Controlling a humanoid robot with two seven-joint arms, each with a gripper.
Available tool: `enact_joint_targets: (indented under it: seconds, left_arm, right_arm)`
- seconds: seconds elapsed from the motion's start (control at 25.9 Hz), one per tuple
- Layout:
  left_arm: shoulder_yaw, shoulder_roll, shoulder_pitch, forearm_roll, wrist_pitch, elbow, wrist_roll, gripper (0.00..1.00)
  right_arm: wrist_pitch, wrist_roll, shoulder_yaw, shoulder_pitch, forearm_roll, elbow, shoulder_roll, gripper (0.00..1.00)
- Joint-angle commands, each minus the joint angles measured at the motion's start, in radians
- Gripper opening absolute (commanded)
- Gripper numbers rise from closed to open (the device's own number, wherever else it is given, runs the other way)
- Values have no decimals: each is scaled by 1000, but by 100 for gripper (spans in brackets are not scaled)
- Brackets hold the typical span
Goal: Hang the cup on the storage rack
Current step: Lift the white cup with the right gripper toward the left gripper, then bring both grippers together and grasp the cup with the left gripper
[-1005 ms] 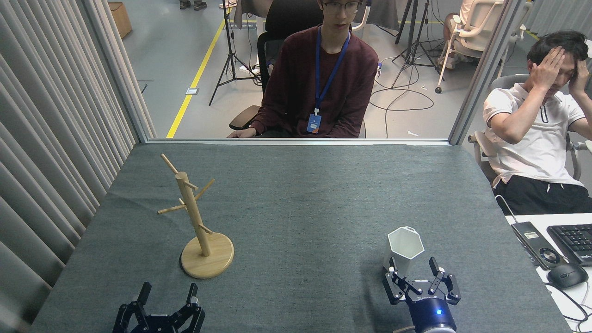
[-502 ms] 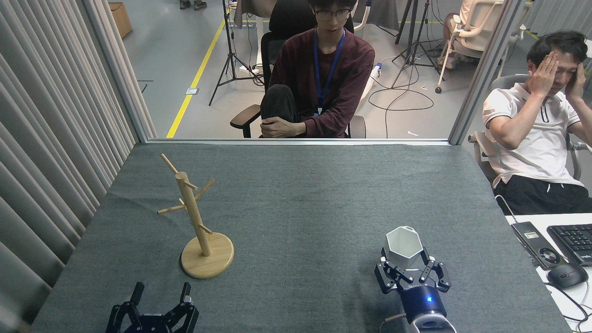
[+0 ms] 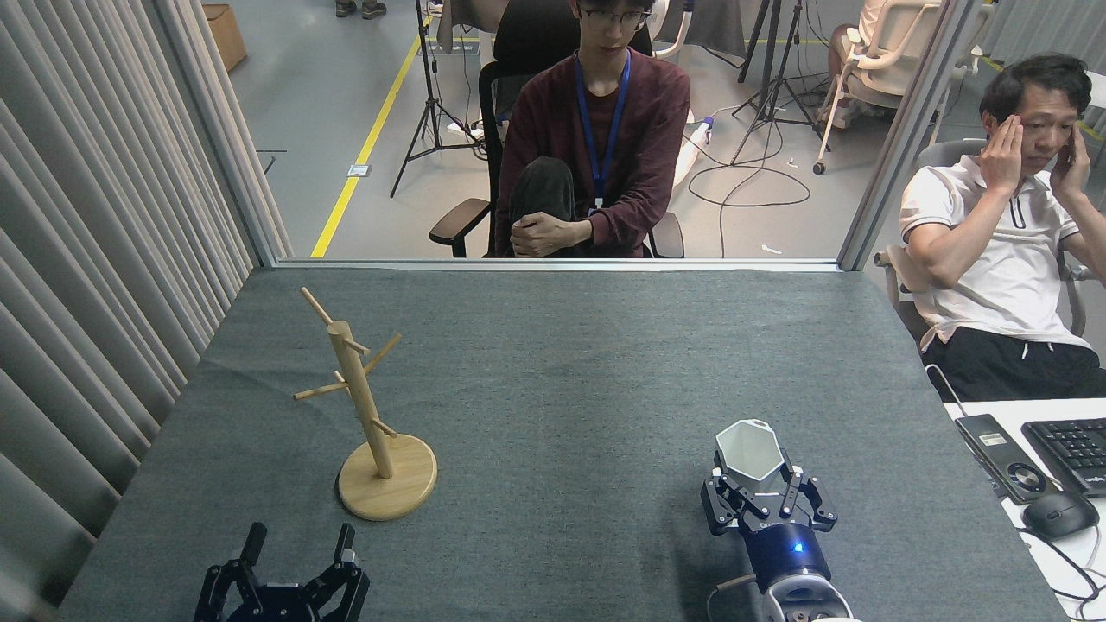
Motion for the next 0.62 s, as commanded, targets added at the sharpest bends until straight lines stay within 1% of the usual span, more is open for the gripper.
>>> enact_joint_targets:
  seconds: [0.0, 0.12, 0.19, 0.35, 0.43, 0.5, 0.58]
  left_arm:
    - [-3, -1, -12, -2, -2, 4, 51, 99]
    - [-24, 13, -12, -20, -18, 25, 57, 99]
    - [-95, 22, -21, -51, -40, 51, 52, 99]
    - [-207, 18, -79, -221, -38, 113, 49, 99]
    - [-267, 15, -108, -265, -35, 128, 48, 99]
    - [-310, 13, -131, -294, -35, 129, 43, 99]
    - [-345, 13, -141, -317, -35, 129, 40, 99]
  right_arm:
    - [-8, -14, 2, 15, 6, -70, 4, 57]
    - [-14, -12, 8, 84, 21, -263, 10, 57]
    - [-26, -12, 51, 98, 26, -338, 24, 57]
    - [-39, -20, 149, 116, 90, -424, 99, 57]
    - [-42, -20, 179, 139, 132, -459, 129, 57]
    - [-43, -20, 212, 145, 181, -470, 163, 57]
    - [-42, -20, 236, 147, 215, -472, 194, 57]
